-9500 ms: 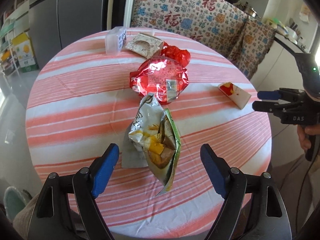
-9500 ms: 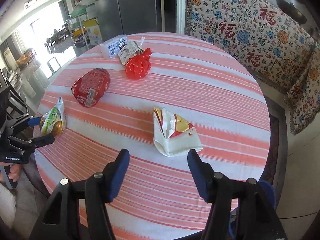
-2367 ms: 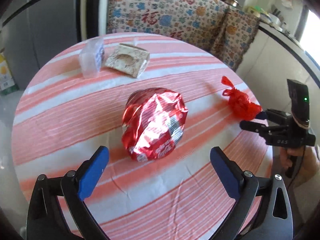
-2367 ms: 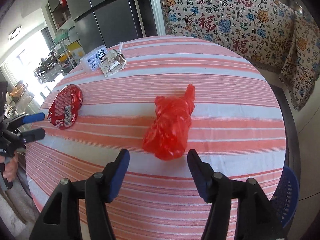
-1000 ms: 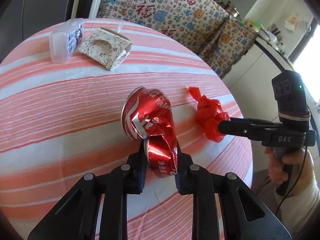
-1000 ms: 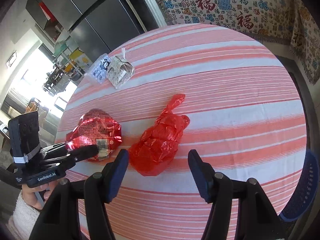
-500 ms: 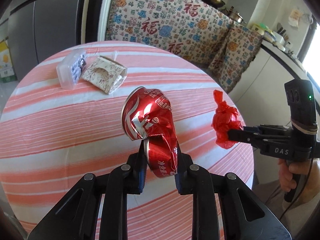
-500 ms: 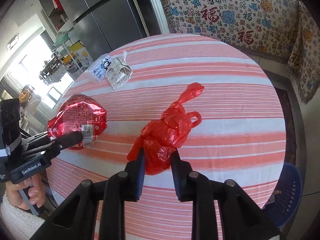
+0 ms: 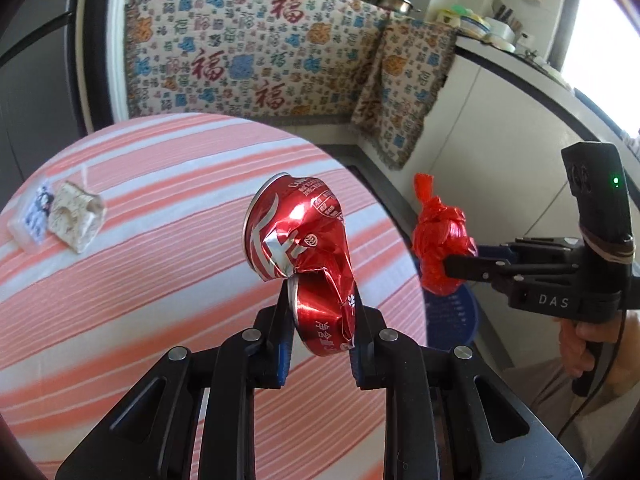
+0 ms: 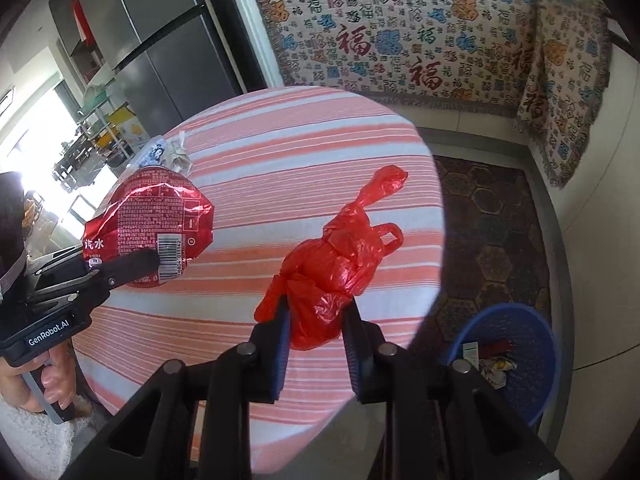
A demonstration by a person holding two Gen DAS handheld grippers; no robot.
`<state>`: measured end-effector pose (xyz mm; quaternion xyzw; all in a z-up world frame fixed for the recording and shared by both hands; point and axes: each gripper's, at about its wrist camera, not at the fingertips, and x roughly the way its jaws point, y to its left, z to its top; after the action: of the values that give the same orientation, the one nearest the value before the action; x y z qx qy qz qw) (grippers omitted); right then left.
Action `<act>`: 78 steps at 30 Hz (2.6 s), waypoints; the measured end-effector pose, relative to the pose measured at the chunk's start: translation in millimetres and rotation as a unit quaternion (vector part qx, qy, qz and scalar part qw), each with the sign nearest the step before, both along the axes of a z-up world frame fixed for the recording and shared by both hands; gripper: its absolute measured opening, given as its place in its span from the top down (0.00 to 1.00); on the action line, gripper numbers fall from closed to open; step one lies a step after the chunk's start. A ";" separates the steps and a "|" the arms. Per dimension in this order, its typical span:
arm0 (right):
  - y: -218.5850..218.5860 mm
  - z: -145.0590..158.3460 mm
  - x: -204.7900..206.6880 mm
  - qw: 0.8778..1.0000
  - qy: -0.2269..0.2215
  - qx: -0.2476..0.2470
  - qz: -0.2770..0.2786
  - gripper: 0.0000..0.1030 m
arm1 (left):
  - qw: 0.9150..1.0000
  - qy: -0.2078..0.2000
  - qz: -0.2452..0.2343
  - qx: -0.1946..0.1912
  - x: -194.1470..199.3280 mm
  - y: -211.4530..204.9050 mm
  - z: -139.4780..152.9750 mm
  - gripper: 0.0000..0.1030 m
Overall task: Collect trash
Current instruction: 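Carry both red bags over the blue basket and open both grippers, then bring both open grippers back over the table toward the box and tissue pack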
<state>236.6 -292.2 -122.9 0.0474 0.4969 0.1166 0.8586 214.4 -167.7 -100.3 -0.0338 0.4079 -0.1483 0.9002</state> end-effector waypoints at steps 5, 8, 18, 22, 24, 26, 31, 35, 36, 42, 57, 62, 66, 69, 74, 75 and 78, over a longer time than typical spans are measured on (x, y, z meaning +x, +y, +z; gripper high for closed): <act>-66.6 4.9 -15.1 0.999 0.003 -0.026 -0.046 0.76 | 0.999 0.003 -0.053 -0.004 13.9 -67.8 0.0 0.79; -104.4 -0.1 -22.9 0.996 0.013 -0.041 -0.073 0.76 | 0.997 0.007 -0.082 -0.005 22.7 -107.1 -2.9 0.79; -197.4 -40.1 -34.9 0.990 0.062 -0.038 -0.125 0.76 | 0.989 0.044 -0.144 -0.005 52.3 -221.5 -40.4 0.79; -223.1 -65.7 -37.9 0.987 0.082 -0.029 -0.137 0.76 | 0.986 0.060 -0.154 0.002 62.9 -251.5 -62.4 0.79; -233.4 -78.1 -38.7 0.985 0.091 -0.026 -0.142 0.76 | 0.985 0.071 -0.158 0.004 68.7 -261.3 -74.0 0.79; -241.3 -89.6 -40.3 0.985 0.098 -0.021 -0.144 0.76 | 0.984 0.080 -0.161 0.006 72.8 -269.9 -85.9 0.79; -253.7 -114.7 -39.0 0.983 0.116 -0.016 -0.140 0.76 | 0.981 0.105 -0.165 0.012 87.5 -285.5 -112.8 0.79; -262.5 -128.1 -37.1 0.982 0.125 -0.021 -0.140 0.75 | 0.977 0.121 -0.175 0.020 93.7 -298.1 -133.7 0.77; -265.2 -131.0 -35.7 0.982 0.125 -0.019 -0.141 0.73 | 0.976 0.123 -0.176 0.028 95.9 -302.1 -139.0 0.76; -273.6 -145.3 -35.9 0.982 0.120 -0.017 -0.143 0.55 | 0.976 0.122 -0.177 0.018 106.8 -306.7 -151.2 0.35; -258.6 -59.3 -50.4 0.973 -0.041 -0.091 -0.208 0.46 | 0.991 0.043 -0.129 0.021 5.1 -210.5 -44.9 0.17; -223.5 -29.9 -42.9 0.969 -0.088 -0.117 -0.201 0.33 | 0.996 0.025 -0.075 0.043 -33.0 -152.6 -29.0 0.14; -180.7 -13.8 -33.3 0.972 -0.115 -0.104 -0.179 0.33 | 0.997 0.026 -0.004 0.069 -41.4 -90.8 -35.7 0.12; -136.9 -9.8 -28.2 0.978 -0.129 -0.093 -0.135 0.33 | 0.995 0.032 0.055 0.081 -39.5 -40.0 -44.7 0.12; -44.2 -13.7 -27.3 0.987 -0.132 -0.082 -0.039 0.33 | 0.982 0.042 0.146 0.109 -30.5 41.9 -60.9 0.12; -27.2 -15.3 -27.2 0.988 -0.131 -0.077 -0.021 0.33 | 0.980 0.044 0.160 0.109 -30.1 56.1 -63.3 0.12; 24.1 -21.3 -24.3 0.990 -0.123 -0.066 0.027 0.33 | 0.972 0.042 0.195 0.120 -17.4 90.5 -69.5 0.12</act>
<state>212.3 -268.1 -144.2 -0.0374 0.3952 0.1118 0.9110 197.0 -77.2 -169.9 -0.0103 0.4458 0.0818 0.8913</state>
